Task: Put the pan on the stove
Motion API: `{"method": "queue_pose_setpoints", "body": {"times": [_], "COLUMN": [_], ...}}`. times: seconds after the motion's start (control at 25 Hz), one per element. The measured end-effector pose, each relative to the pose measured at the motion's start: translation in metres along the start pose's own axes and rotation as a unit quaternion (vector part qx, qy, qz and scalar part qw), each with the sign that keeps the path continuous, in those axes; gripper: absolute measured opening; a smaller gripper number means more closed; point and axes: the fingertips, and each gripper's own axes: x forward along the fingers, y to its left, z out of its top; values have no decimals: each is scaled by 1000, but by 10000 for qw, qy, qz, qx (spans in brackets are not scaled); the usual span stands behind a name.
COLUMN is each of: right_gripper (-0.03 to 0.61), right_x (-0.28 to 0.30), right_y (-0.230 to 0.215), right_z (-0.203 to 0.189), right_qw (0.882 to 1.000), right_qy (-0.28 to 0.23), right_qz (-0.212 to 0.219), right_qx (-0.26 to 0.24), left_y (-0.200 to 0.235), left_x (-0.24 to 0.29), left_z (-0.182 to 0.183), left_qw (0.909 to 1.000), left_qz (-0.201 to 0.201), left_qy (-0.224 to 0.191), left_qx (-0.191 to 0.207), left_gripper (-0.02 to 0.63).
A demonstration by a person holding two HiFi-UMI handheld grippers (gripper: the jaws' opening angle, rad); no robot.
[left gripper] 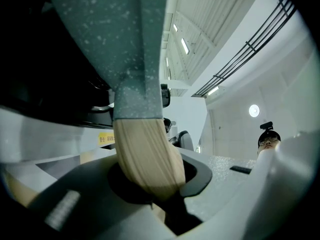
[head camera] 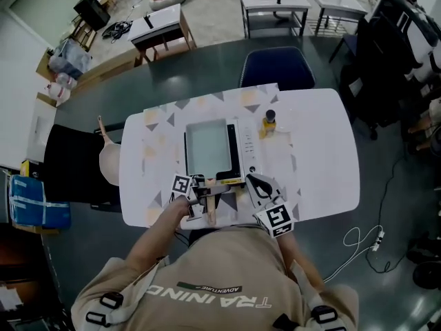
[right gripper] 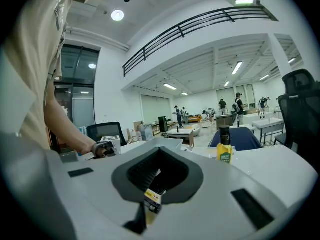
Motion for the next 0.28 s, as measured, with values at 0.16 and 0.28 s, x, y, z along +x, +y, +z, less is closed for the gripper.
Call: {"method": "queue_pose_setpoints", "body": {"times": [0.16,0.28], "right_gripper": [3,3], "right_x": [-2,-3], "right_y": [1,5], "right_z": [-1,-7], "right_qw": [10000,9999], "right_qy": [-25,-3], "right_qz": [-15,4], "right_qx": [52,138], "left_y": [2,2], "left_x": [2,4], "left_z": [1,0], "left_qw": [9999,9998], "left_qz": [-60,-127], "left_qy": [-77,-116], "left_qx": [-18,-50], "left_gripper": [77,77]}}
